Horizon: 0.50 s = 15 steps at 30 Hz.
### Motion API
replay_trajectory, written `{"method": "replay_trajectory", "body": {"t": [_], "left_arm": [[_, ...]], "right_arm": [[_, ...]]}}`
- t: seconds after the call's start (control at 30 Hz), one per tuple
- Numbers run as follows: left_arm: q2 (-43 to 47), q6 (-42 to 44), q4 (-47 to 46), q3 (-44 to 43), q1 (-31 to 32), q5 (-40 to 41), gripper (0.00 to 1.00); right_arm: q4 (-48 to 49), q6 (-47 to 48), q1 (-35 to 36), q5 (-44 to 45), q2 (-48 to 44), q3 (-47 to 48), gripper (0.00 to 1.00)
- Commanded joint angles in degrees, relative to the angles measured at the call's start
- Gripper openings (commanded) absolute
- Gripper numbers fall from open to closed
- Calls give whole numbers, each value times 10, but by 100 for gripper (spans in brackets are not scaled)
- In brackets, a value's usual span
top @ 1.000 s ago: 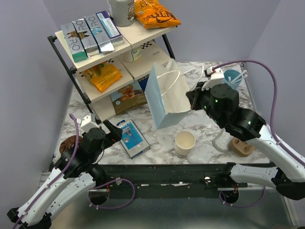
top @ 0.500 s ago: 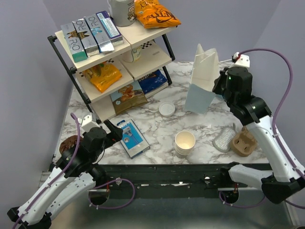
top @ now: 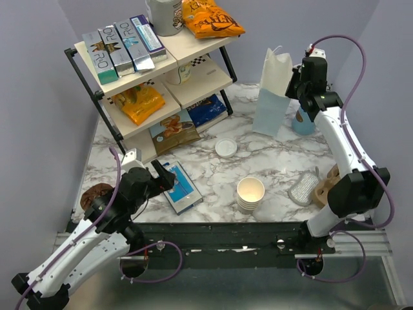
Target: Pack the takeout coffee
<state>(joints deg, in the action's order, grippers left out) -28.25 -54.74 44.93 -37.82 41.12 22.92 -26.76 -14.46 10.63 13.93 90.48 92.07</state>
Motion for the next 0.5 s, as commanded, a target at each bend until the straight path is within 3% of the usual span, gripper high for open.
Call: {"method": "replay_trajectory", "body": {"t": [0.0, 0.2, 0.3, 0.33, 0.4, 0.47], "left_arm": [[-19, 52, -95, 21, 3, -81, 99], [-52, 68, -112, 14, 2, -101, 99], [-59, 68, -114, 12, 2, -104, 99], [-60, 68, -113, 12, 2, -105, 99], [-59, 68, -108, 10, 2, -99, 99], [-57, 60, -102, 9, 3, -80, 99]], "right_arm": [[23, 0, -18, -34, 58, 54, 9], [17, -3, -41, -39, 93, 90, 17], [4, 3, -46, -39, 88, 93, 50], [-6, 4, -47, -36, 77, 92, 65], [-14, 23, -47, -43, 63, 88, 74], [-42, 34, -46, -52, 27, 91, 95]]}}
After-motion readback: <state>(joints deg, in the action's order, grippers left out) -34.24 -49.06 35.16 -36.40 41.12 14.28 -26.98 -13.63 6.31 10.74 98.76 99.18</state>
